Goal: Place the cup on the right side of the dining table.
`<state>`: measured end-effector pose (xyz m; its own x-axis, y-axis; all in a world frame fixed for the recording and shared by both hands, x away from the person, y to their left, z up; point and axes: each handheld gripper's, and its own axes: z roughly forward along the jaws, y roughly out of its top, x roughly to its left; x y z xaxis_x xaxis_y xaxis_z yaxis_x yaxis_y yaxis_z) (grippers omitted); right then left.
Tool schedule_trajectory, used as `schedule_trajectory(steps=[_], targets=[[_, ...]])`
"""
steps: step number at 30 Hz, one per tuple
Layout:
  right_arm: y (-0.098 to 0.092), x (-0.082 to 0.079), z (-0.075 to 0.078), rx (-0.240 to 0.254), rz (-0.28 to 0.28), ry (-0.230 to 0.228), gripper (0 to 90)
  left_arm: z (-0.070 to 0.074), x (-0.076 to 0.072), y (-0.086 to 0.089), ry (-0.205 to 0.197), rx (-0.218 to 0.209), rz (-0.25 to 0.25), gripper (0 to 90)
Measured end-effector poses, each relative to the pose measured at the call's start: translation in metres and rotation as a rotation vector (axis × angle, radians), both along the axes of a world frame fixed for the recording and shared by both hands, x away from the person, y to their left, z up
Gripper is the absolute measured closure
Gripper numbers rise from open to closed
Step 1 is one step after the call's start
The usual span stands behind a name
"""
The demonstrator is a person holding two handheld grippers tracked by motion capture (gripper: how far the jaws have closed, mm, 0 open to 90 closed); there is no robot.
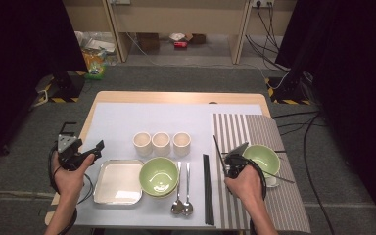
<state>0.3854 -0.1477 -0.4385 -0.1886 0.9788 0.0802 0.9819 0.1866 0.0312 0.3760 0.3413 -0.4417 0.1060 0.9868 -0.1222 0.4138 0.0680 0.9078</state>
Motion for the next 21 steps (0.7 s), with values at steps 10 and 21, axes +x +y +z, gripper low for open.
schedule_trajectory(steps=[10,21], targets=[[-0.0022,-0.0019,0.0016,0.032,0.093,-0.007,86.0,0.0007,0.0002,0.0002,-0.003,0.002,0.000,15.1],[-0.0020,-0.0048,0.0036,0.028,0.131,-0.059,86.2,0.0006,0.0001,-0.0001,-0.004,0.003,0.000,15.1]])
